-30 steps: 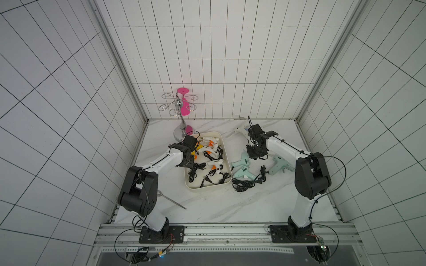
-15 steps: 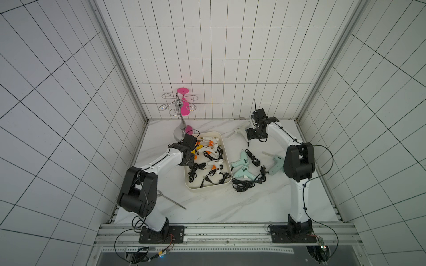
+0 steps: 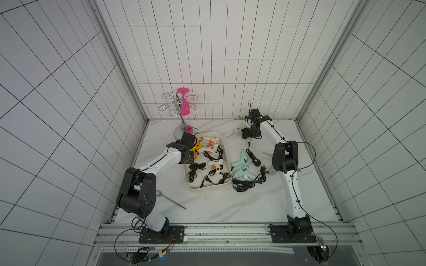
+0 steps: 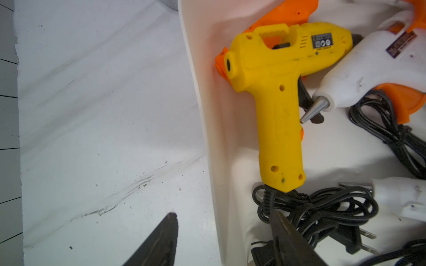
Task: Put the hot melt glue gun into the storage box
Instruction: Pick up the hot melt adhesive gun from the center of the board.
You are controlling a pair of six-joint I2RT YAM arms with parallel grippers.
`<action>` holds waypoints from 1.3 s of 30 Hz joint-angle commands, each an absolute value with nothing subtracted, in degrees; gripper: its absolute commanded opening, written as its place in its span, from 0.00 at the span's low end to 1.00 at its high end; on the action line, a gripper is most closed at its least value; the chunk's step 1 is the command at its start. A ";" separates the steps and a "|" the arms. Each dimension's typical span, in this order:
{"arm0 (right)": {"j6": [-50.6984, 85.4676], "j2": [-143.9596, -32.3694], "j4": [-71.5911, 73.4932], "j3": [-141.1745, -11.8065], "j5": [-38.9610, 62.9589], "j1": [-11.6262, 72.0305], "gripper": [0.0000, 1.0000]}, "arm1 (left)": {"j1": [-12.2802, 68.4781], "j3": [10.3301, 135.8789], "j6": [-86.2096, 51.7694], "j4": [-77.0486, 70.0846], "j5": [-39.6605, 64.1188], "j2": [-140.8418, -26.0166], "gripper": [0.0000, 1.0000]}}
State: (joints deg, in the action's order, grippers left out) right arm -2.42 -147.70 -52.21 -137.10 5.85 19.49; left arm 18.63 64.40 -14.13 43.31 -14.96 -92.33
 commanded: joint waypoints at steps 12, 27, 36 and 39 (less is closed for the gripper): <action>-0.47 -147.10 -57.84 -140.45 7.79 19.91 0.14 | 18.54 64.19 -10.50 34.30 -5.98 -82.60 0.70; 19.99 -114.75 -44.40 -120.77 51.78 15.26 0.11 | 18.91 61.76 0.62 3.08 8.05 -81.06 0.83; 52.56 -98.11 -3.56 -91.16 76.54 15.77 0.11 | 20.79 57.97 10.01 -15.00 22.63 -84.13 0.83; 63.36 -94.15 12.21 -83.39 79.91 16.84 0.11 | 22.16 60.07 12.80 -13.86 27.01 -86.21 0.83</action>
